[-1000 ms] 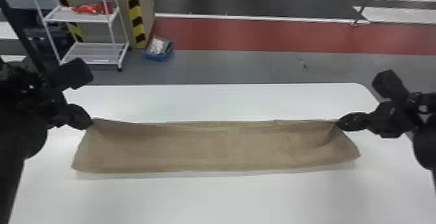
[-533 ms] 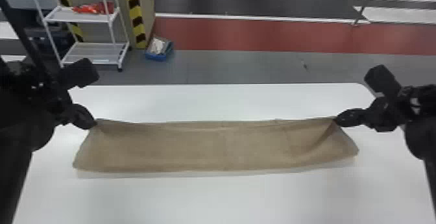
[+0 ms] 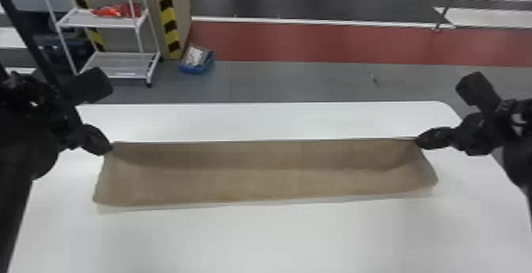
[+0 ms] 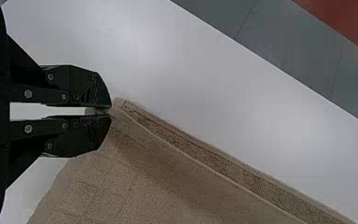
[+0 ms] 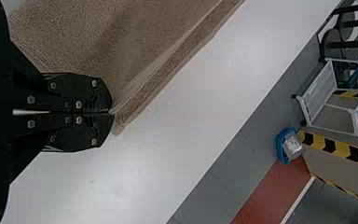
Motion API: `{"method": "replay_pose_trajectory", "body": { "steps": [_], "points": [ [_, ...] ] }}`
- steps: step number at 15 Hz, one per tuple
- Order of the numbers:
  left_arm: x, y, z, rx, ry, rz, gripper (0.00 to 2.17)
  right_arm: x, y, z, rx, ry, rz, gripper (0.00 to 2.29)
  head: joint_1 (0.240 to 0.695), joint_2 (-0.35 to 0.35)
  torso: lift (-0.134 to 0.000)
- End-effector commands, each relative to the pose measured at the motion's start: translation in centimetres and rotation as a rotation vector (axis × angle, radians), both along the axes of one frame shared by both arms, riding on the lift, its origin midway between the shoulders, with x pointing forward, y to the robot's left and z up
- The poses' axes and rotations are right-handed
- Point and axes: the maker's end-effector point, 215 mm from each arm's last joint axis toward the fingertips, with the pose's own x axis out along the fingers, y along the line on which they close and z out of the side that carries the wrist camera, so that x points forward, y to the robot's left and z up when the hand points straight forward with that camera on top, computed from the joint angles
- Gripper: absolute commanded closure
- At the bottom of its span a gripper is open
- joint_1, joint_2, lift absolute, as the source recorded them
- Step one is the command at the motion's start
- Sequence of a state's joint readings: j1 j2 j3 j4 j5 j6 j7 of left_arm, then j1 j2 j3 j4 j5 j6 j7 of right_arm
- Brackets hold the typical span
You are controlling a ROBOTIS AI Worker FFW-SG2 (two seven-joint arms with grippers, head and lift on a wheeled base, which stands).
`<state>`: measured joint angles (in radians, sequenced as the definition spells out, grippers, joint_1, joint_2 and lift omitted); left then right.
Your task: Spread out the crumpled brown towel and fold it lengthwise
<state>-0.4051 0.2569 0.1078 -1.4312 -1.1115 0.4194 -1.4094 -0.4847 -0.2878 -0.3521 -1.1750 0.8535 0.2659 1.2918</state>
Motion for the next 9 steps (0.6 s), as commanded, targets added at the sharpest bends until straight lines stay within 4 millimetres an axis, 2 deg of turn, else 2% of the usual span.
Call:
{"method": "replay_pose_trajectory", "body": {
  "steps": [1, 5, 7, 9],
  "points": [
    [0.1, 0.3, 0.3, -0.004, -0.006, 0.006, 1.05, 0.0, -0.2, 0.2, 0.019, -0.004, -0.014, 2.01, 0.695, -0.050, -0.124],
    [0.7, -0.5, 0.7, 0.003, -0.020, -0.008, 1.05, 0.7, 0.3, 1.3, 0.013, -0.005, -0.024, 2.01, 0.695, -0.049, -0.124],
    [0.8, -1.0, 0.2, 0.004, -0.013, -0.013, 1.05, 1.4, 0.3, 2.1, 0.003, -0.019, -0.023, 2.01, 0.695, -0.050, -0.124],
    [1.0, -1.2, -0.3, 0.012, -0.003, -0.017, 1.05, 1.7, 0.7, 1.8, -0.019, -0.014, -0.014, 2.01, 0.695, -0.053, -0.124]
  ]
}}
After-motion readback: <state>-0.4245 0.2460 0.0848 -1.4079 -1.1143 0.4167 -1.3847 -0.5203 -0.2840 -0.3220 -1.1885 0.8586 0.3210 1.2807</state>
